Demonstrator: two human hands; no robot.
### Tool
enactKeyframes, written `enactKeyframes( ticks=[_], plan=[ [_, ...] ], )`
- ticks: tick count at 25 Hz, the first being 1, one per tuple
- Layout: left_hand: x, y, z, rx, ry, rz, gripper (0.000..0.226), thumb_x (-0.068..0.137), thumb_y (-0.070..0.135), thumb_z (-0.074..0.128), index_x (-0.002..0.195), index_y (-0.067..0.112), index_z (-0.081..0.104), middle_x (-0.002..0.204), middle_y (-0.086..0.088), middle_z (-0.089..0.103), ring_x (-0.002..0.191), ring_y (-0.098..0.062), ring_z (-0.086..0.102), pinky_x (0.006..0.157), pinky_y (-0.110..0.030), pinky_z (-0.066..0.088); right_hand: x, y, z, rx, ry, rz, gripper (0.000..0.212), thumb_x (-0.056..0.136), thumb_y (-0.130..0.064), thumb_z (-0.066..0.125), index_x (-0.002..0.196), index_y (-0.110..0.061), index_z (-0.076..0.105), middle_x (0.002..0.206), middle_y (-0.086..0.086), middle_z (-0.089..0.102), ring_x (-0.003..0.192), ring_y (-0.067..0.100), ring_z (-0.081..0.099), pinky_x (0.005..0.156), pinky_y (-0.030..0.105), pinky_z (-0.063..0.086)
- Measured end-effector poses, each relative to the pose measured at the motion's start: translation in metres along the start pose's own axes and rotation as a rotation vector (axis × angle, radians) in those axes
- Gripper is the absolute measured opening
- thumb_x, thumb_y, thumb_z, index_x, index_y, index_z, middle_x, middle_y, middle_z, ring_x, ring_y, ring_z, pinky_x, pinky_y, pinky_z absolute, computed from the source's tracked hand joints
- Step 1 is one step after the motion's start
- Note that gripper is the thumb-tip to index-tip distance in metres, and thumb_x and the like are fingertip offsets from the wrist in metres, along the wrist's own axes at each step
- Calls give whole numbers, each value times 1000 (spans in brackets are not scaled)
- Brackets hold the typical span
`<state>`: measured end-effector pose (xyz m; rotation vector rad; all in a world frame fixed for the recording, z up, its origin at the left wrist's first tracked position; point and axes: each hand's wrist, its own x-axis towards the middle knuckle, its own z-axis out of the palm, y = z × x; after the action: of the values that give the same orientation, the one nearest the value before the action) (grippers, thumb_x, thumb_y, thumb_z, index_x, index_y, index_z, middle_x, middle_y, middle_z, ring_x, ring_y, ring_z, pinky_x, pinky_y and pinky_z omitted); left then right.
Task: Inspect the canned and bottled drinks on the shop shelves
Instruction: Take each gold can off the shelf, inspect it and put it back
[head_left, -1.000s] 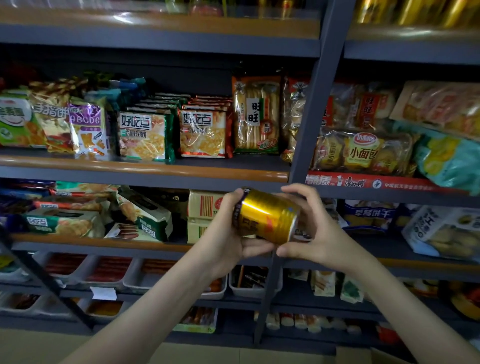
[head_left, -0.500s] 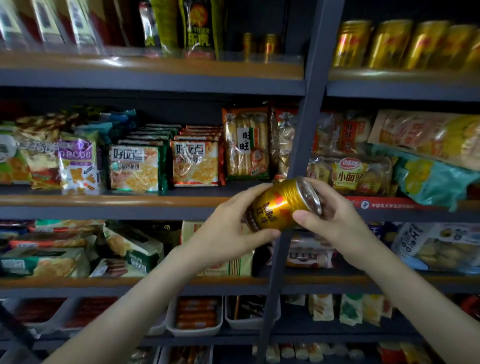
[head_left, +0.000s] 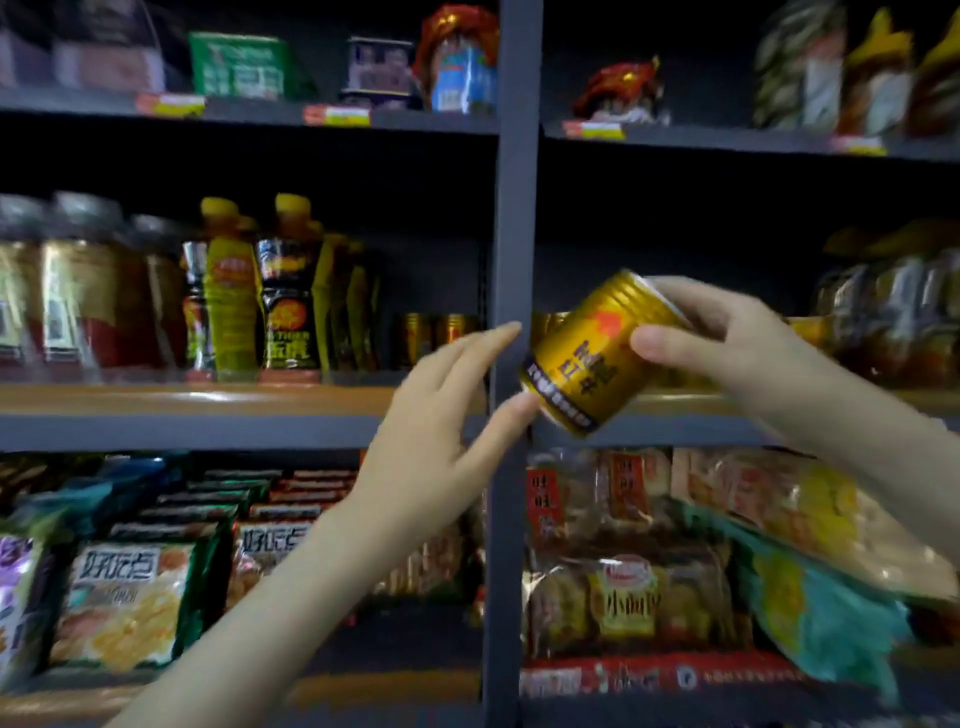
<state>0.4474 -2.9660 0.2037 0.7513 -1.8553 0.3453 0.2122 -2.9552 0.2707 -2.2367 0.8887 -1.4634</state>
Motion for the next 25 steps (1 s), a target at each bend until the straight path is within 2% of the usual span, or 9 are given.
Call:
enactKeyframes(
  ticks=[3, 6, 9, 12, 16, 18, 20, 23, 25],
  plan=[
    [35, -23, 26, 414, 226, 98, 59, 93, 44, 47, 142, 11, 43, 145, -12, 44, 134, -25, 39, 111, -36, 30, 53, 11, -28, 20, -42, -90, 34, 69, -32, 79, 100, -29, 65, 92, -17, 72, 89, -3, 65, 77, 14, 50],
    [58, -41, 45, 636, 250, 182, 61, 90, 38, 51, 140, 6, 41, 147, -22, 37, 134, -34, 35, 113, -47, 27, 101, 25, -40, -51, -133, -112, 41, 65, -43, 69, 104, -32, 64, 101, -14, 70, 97, -2, 63, 83, 14, 48],
    [63, -52, 48, 693, 226, 225, 62, 93, 40, 45, 144, 8, 31, 151, -21, 26, 139, -35, 28, 118, -45, 16, 144, 45, -38, -137, -235, -62, 53, 69, -48, 68, 118, -27, 61, 111, -12, 62, 111, 8, 54, 98, 25, 39],
    [63, -53, 48, 714, 215, 230, 60, 96, 41, 40, 145, 10, 27, 153, -15, 19, 142, -33, 23, 120, -43, 11, 175, 61, -24, -211, -360, -23, 26, 78, -47, 67, 101, -34, 63, 102, -14, 63, 109, 12, 53, 90, 21, 38],
    [62, -57, 46, 696, 213, 238, 60, 96, 44, 37, 147, 14, 25, 154, -12, 17, 144, -24, 15, 120, -40, 9, 210, 71, -4, -403, -573, -23, 54, 69, -58, 69, 113, -27, 68, 111, -7, 68, 109, 15, 58, 102, 35, 43],
    [63, -58, 42, 699, 190, 256, 61, 97, 47, 37, 147, 14, 25, 154, -12, 18, 146, -22, 12, 120, -42, 10, 224, 81, 0, -507, -630, -4, 54, 73, -55, 70, 117, -25, 66, 113, -8, 65, 110, 13, 56, 96, 28, 44],
    [67, -58, 34, 758, 138, 341, 60, 97, 49, 36, 145, 13, 29, 154, -12, 20, 147, -25, 15, 120, -45, 11, 237, 93, 3, -562, -658, 12, 53, 77, -52, 68, 121, -23, 63, 113, -8, 62, 110, 12, 53, 85, 21, 42],
    [83, -57, 18, 877, 34, 529, 52, 99, 43, 36, 142, 14, 38, 153, -9, 27, 146, -26, 21, 119, -45, 11, 256, 104, 14, -624, -689, 40, 58, 77, -50, 71, 125, -19, 61, 118, -4, 60, 111, 14, 53, 92, 27, 43],
    [95, -57, 9, 917, -4, 588, 50, 99, 40, 36, 141, 15, 40, 153, -6, 28, 146, -25, 22, 119, -44, 11, 269, 117, 20, -671, -719, 61, 57, 75, -48, 75, 121, -17, 63, 118, -2, 63, 107, 14, 57, 91, 29, 47]
  ],
)
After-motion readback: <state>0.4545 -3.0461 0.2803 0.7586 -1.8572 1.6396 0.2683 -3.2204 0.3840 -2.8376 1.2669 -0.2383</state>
